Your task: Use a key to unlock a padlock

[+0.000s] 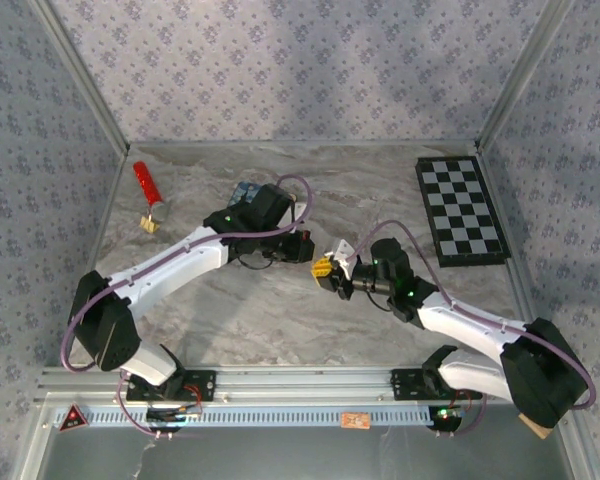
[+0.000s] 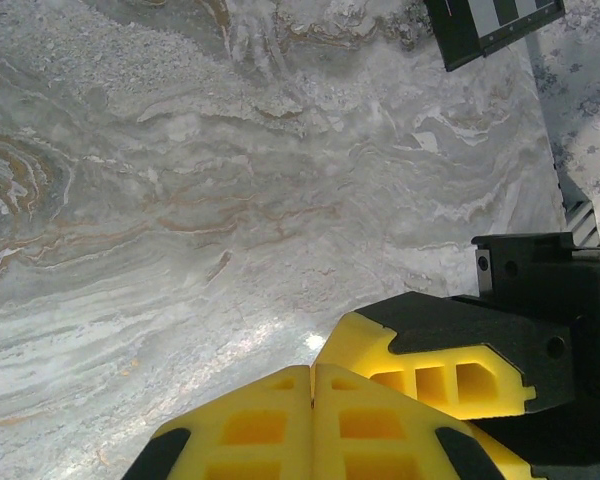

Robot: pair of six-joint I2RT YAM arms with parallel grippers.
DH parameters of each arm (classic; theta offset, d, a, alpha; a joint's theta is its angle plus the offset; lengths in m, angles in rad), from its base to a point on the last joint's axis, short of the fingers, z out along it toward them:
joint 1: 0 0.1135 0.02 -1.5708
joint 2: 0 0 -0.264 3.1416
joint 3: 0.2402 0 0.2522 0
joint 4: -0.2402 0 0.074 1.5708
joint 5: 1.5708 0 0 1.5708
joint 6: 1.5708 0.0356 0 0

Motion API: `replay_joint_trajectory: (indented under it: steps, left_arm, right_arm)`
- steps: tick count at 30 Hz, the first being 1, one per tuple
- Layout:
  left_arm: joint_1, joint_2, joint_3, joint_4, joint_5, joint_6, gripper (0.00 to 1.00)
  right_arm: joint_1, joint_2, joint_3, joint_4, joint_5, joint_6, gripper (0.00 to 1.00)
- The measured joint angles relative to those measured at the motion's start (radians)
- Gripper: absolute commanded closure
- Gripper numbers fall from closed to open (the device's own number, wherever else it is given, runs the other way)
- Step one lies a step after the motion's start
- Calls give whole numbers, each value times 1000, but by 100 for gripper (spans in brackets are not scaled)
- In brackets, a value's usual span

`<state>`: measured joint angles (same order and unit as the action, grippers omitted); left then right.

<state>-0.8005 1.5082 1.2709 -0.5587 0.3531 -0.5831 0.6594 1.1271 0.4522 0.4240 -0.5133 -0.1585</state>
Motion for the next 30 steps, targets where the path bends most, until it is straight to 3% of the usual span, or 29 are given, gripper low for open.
replay_joint_trajectory:
  steps: [3, 5, 8, 30]
  left_arm:
    - [0, 2, 8, -2, 3, 7, 100]
    - [0, 2, 11, -3, 3, 11, 100]
    - [0, 2, 11, -3, 3, 14, 100]
    - [-16, 2, 11, -18, 10, 18, 100]
  right_arm:
    - [0, -8, 0, 0, 1, 0, 81]
    - [0, -12, 0, 0, 4, -3, 73]
    - [0, -19, -3, 2, 29, -13, 69]
    - [6, -55, -14, 32, 86, -23, 68]
